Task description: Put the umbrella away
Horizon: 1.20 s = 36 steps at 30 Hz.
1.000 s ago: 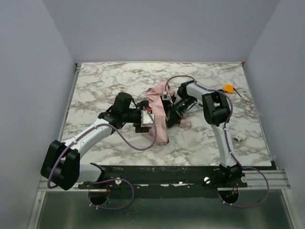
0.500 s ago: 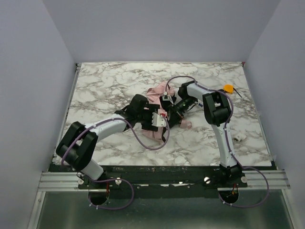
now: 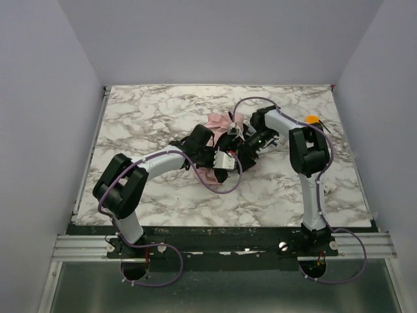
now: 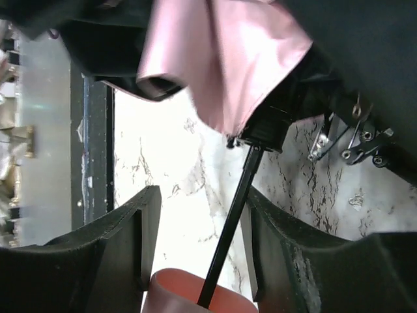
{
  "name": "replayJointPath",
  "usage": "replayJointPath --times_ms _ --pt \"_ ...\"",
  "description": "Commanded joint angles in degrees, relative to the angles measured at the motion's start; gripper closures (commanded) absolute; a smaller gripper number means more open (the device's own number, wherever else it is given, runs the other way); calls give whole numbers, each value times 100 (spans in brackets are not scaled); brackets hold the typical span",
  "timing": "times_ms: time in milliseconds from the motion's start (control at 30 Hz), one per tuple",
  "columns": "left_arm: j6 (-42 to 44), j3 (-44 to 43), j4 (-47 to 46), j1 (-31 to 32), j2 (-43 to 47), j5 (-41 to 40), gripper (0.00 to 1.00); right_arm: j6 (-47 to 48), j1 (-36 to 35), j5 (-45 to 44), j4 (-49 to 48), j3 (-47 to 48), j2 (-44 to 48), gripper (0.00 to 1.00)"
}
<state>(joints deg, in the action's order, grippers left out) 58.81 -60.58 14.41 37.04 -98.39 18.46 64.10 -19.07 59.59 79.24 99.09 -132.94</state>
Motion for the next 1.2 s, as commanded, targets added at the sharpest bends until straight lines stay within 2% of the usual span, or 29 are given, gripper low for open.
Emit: replayJointPath --times_ms 0,67,200,467,600,767,867,967,1067,1167 --pt "172 -86 515 -39 -33 -193 83 538 69 -15 206 33 881 43" --pt "159 -100 571 -38 -90 -234 83 571 130 -30 210 40 1106 39" --pt "133 -139 625 -44 -95 -181 83 604 323 -150 190 8 1405 38" --pt "110 -747 1211 -46 -346 14 82 -110 621 -384 -393 -99 1147 37" --pt "134 -1040 1463 -43 -502 118 83 -177 800 -216 -542 -95 1428 36" --pt "167 -1407 1792 -29 -686 237 83 169 843 245 -699 -277 1895 32" --pt "106 -1637 1960 21 -806 296 82 823 844 606 -740 -579 2123 30" --pt "81 -1711 2021 68 -884 237 81 1544 832 1007 -874 -1169 2464 18" --pt "-11 -1745 2018 72 -850 292 76 1538 755 1088 -1880 -2042 2936 10" --pt "-260 -1692 1854 67 -767 325 53 432 677 882 -3476 -2720 3438 9"
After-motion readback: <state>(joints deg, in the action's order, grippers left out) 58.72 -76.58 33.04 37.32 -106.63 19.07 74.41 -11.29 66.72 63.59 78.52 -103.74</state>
